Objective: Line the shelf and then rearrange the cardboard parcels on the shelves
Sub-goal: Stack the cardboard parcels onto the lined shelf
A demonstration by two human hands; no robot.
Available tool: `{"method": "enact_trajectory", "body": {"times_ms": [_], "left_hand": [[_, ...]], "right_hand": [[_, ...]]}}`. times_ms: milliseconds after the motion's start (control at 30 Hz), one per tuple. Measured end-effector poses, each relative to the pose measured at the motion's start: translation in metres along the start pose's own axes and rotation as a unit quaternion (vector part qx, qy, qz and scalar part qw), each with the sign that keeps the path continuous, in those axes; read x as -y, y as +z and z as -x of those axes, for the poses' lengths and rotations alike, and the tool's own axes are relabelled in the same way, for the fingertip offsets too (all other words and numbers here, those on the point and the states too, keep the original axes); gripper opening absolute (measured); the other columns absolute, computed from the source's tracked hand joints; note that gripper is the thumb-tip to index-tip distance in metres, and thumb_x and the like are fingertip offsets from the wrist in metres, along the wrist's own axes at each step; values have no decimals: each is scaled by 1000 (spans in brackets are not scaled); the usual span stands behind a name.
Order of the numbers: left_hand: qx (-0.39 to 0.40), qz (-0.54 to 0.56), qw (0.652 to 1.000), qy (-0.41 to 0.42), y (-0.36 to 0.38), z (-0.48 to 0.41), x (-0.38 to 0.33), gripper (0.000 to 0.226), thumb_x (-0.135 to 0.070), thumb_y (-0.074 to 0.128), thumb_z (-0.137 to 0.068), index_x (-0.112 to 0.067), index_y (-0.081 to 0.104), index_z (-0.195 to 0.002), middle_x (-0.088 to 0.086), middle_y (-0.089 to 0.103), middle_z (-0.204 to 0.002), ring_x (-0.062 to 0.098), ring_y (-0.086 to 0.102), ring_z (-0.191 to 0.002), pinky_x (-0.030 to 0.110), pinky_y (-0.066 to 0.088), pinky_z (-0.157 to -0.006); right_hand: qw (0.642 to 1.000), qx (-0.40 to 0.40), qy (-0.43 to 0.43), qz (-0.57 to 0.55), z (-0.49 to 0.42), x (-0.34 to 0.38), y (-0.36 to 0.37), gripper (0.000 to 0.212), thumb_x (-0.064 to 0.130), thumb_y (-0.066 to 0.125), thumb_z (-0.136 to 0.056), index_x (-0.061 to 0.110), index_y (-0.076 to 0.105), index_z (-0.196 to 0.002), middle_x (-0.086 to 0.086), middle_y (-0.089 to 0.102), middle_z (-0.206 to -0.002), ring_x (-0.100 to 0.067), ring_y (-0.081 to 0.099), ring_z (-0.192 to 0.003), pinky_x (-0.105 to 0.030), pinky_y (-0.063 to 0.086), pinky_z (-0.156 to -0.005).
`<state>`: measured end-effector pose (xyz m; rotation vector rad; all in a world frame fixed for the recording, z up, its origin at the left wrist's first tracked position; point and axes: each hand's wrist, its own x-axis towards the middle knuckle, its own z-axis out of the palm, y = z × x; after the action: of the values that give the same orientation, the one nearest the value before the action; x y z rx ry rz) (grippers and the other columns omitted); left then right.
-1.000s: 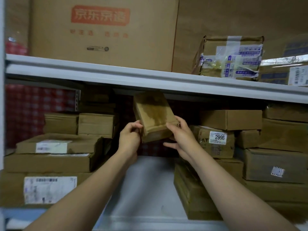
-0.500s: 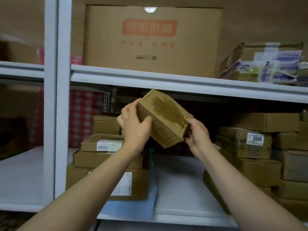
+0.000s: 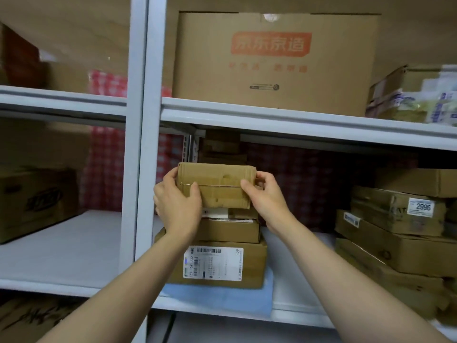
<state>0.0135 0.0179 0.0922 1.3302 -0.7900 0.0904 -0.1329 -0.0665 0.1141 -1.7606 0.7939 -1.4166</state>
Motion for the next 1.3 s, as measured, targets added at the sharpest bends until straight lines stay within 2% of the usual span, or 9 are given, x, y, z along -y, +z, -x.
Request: {"method": "enact_trajectory", "body": {"times_ms": [367, 500, 700, 800, 900, 1000, 1133, 1233, 1300], "left_hand": [[-60, -92, 987, 117, 30, 28, -16, 80, -8, 67, -78, -19, 28, -148, 13, 23, -149, 31, 26, -137, 46, 21, -117], [-22, -73, 969, 234, 67, 61, -42, 70, -7, 66, -77, -17, 42, -141, 15, 29, -146, 33, 30, -134, 49, 27, -115], [54, -16, 951, 304, 152, 115, -80, 58, -11, 67, -78, -16, 51, -133, 10, 38, -136, 26, 37, -125, 35, 32, -108], [162, 8, 958, 238, 206, 144, -99, 57, -19, 67, -84, -19, 46, -137, 6, 35, -135, 21, 33, -125, 28, 30, -105], [292, 39, 954, 46, 255, 165, -121, 59, -36, 61, -91, -24, 37, -144, 10, 29, -145, 27, 28, -133, 35, 30, -108], [361, 83, 919, -134, 294, 174, -138, 72, -60, 57, -86, -30, 32, -147, 11, 32, -150, 32, 32, -137, 46, 34, -112], [439, 163, 836, -284, 379, 166, -125, 124, -93, 63, -39, -31, 41, -145, 6, 59, -133, 35, 59, -118, 54, 48, -99], [495, 130, 813, -276, 357, 182, -165, 72, -74, 61, -74, -16, 65, -116, 9, 76, -90, 25, 70, -83, 33, 59, -64], [512, 116, 813, -250, 348, 187, -176, 39, -50, 48, -96, -15, 61, -86, 3, 67, -49, 18, 59, -64, 20, 46, -39]], "right_hand": [[997, -28, -4, 72, 1, -17, -23, 38, 20, 68, -88, 23, 53, -123, 3, 61, -120, -10, 62, -103, -31, 54, -92], [989, -100, -34, 101, -1, -28, -68, 28, 19, 67, -88, 24, 57, -114, 5, 63, -116, -9, 62, -97, -18, 48, -78], [950, -238, -67, 188, -4, -41, -167, 30, 16, 64, -87, 22, 55, -114, 0, 55, -122, -13, 58, -102, -36, 52, -90], [889, -379, -80, 244, -7, -45, -232, 37, 18, 67, -82, 23, 50, -115, -2, 47, -126, -22, 50, -115, -45, 49, -93], [833, -469, -60, 288, -11, -43, -296, 46, 23, 72, -81, 17, 48, -120, -10, 40, -135, -28, 37, -126, -44, 44, -98], [803, -481, -47, 348, -19, -43, -344, 63, 37, 75, -76, 14, 44, -125, -13, 36, -138, -32, 35, -126, -43, 38, -102], [811, -406, 1, 421, -37, -45, -382, 91, 60, 72, -69, 24, 29, -141, -18, 22, -151, -37, 23, -137, -51, 25, -109], [815, -358, 42, 453, -46, -45, -398, 95, 71, 65, -68, 35, 23, -145, -20, 16, -156, -39, 15, -141, -51, 20, -111], [813, -341, 50, 470, -49, -47, -404, 93, 76, 63, -66, 37, 26, -142, -21, 21, -153, -39, 19, -140, -49, 23, -109]]}}
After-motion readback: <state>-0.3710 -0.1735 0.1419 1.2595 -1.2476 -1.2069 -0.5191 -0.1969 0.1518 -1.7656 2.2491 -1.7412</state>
